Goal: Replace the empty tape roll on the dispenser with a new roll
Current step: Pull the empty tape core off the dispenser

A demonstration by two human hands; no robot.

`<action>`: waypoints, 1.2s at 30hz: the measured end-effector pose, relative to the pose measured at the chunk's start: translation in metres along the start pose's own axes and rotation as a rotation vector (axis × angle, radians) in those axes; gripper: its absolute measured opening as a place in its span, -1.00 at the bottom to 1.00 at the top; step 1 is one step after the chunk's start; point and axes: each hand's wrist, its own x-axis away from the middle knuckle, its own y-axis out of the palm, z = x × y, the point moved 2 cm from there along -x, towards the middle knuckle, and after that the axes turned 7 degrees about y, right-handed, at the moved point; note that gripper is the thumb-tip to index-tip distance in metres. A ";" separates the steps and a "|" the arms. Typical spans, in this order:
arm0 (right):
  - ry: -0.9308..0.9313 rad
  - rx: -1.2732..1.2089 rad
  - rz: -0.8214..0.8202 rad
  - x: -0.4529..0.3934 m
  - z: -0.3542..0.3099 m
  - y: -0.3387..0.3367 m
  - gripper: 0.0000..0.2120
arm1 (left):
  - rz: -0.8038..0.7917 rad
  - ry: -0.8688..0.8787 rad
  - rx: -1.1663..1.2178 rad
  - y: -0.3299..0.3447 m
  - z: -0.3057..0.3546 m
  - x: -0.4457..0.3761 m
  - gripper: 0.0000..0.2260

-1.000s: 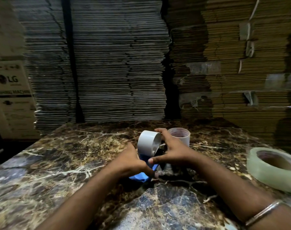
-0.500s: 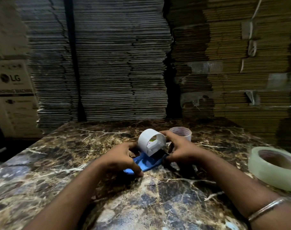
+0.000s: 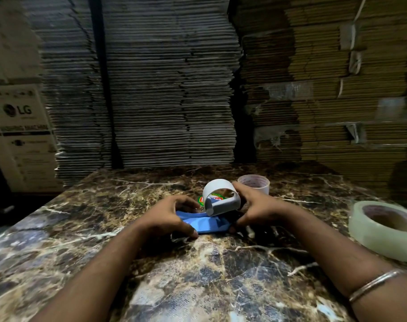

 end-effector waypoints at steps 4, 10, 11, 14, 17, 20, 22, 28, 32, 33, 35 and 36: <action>0.011 -0.031 -0.020 0.002 0.000 -0.002 -0.22 | -0.026 0.011 0.044 -0.001 -0.004 -0.001 -0.40; -0.022 0.019 -0.025 0.006 -0.002 -0.005 -0.25 | -0.060 0.035 0.053 -0.001 -0.007 0.000 -0.37; -0.031 0.031 -0.021 0.007 -0.003 -0.006 -0.28 | -0.070 0.040 0.056 -0.001 -0.009 0.000 -0.35; -0.092 0.007 0.048 0.010 -0.007 -0.011 -0.39 | -0.072 0.059 0.113 0.001 -0.008 0.001 -0.35; -0.148 -0.148 0.264 0.010 -0.010 -0.017 -0.52 | 0.162 0.087 0.309 -0.004 -0.004 0.001 -0.38; -0.172 -0.095 0.500 0.012 -0.009 -0.021 -0.66 | 0.407 0.212 0.182 -0.016 0.005 0.006 -0.43; -0.138 -0.021 0.590 0.011 -0.007 -0.021 -0.71 | 0.530 0.292 0.150 -0.017 0.018 0.011 -0.51; -0.080 -0.009 0.885 0.013 -0.004 -0.031 -0.75 | 0.670 0.482 0.069 0.009 0.085 0.006 -0.63; -0.059 -0.025 1.017 0.019 -0.005 -0.037 -0.72 | 0.755 0.542 0.095 0.044 0.127 -0.007 -0.73; -0.063 -0.022 1.048 0.020 -0.005 -0.038 -0.72 | 0.790 0.558 0.102 0.054 0.136 -0.010 -0.75; -0.065 -0.032 1.105 0.022 -0.003 -0.042 -0.74 | 0.847 0.568 0.126 0.072 0.150 -0.018 -0.76; -0.056 -0.043 1.132 0.024 -0.002 -0.044 -0.74 | 0.874 0.549 0.160 0.080 0.154 -0.022 -0.77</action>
